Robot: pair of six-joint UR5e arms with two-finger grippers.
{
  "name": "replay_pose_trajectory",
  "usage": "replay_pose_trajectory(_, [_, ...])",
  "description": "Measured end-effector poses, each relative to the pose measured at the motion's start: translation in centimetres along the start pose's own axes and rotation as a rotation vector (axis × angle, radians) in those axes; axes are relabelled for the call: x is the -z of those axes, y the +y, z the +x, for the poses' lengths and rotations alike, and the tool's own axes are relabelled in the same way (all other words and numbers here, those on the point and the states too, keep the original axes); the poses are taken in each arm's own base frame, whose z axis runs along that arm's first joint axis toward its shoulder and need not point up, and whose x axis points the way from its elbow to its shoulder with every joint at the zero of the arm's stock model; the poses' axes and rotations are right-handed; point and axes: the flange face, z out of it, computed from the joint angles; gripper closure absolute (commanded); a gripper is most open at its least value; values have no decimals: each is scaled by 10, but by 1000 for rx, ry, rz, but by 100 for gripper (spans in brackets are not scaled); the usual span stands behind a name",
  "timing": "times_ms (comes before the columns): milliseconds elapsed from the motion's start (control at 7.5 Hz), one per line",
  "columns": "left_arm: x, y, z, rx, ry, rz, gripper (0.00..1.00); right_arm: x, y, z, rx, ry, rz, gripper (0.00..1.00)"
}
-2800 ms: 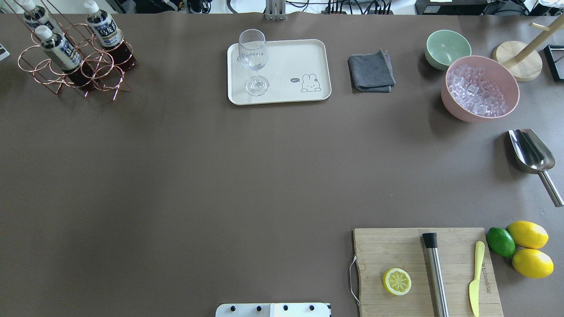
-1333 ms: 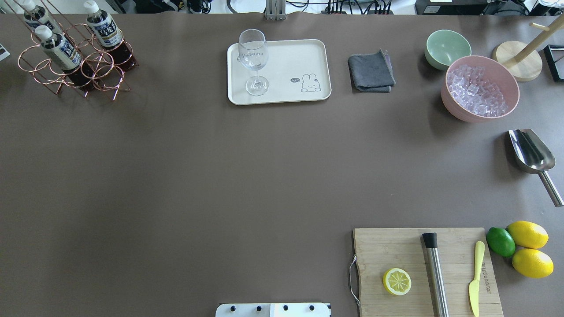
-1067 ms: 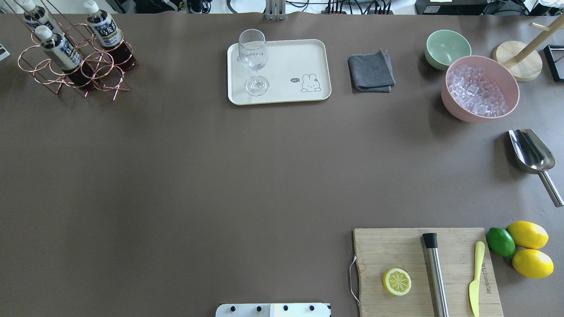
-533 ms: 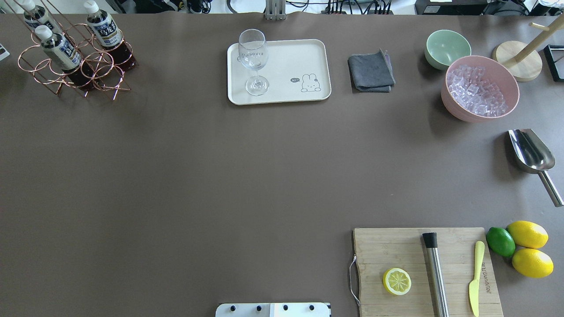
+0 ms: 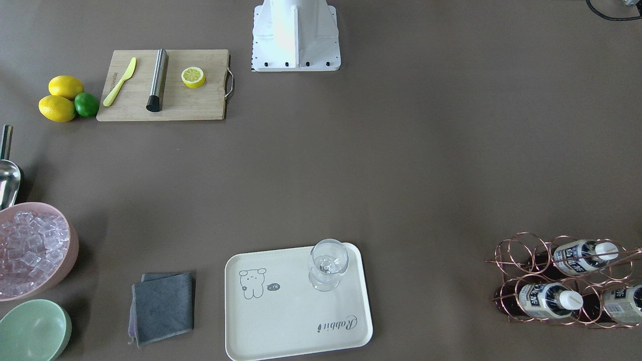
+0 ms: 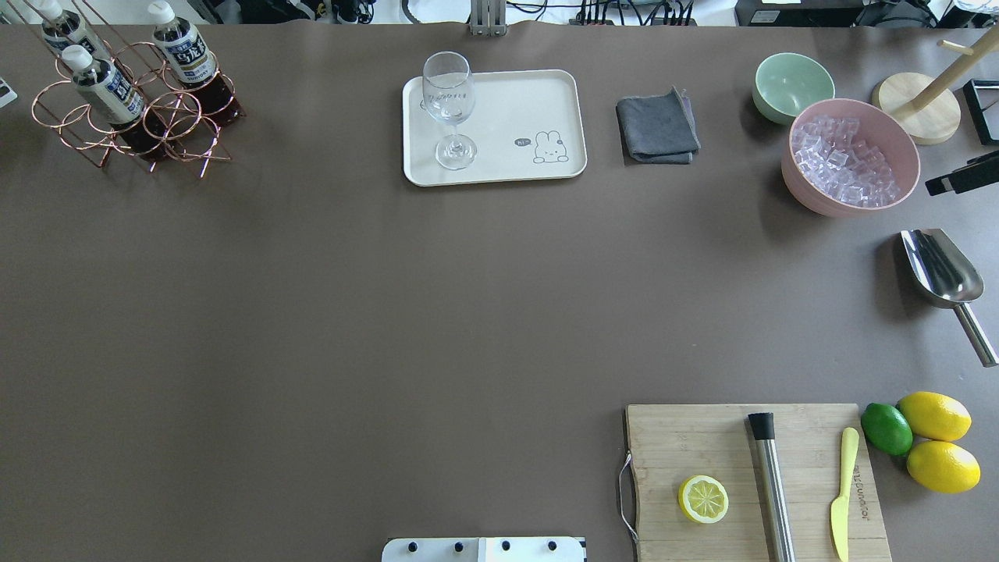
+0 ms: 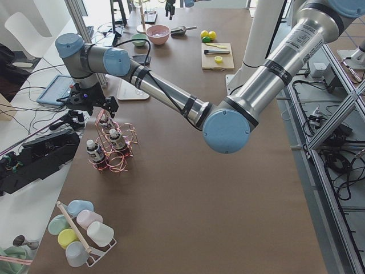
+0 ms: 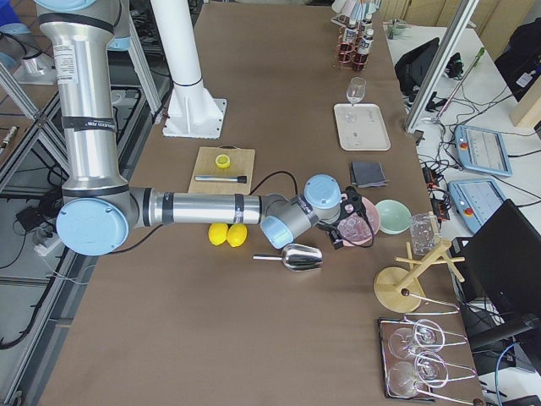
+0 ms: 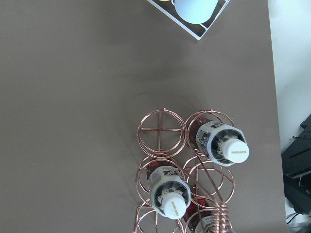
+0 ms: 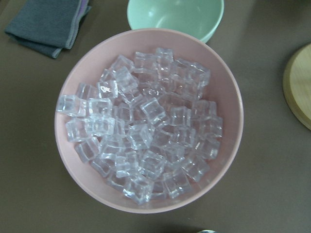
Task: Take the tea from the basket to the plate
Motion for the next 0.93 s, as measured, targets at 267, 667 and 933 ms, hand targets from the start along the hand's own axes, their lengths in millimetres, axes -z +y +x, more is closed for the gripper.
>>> replay_pose_trajectory(267, [-8, 15, 13, -26, -4, -3, 2, -26, -43, -55, 73, -70, 0, 1])
replay_pose_trajectory(667, [-45, 22, 26, -22, 1, 1, 2, -69, -82, -150, 165, -154, 67, 1])
replay_pose_trajectory(933, [-53, 23, 28, -19, 3, 14, 4, -75, -81, -187, 220, -222, 170, 2])
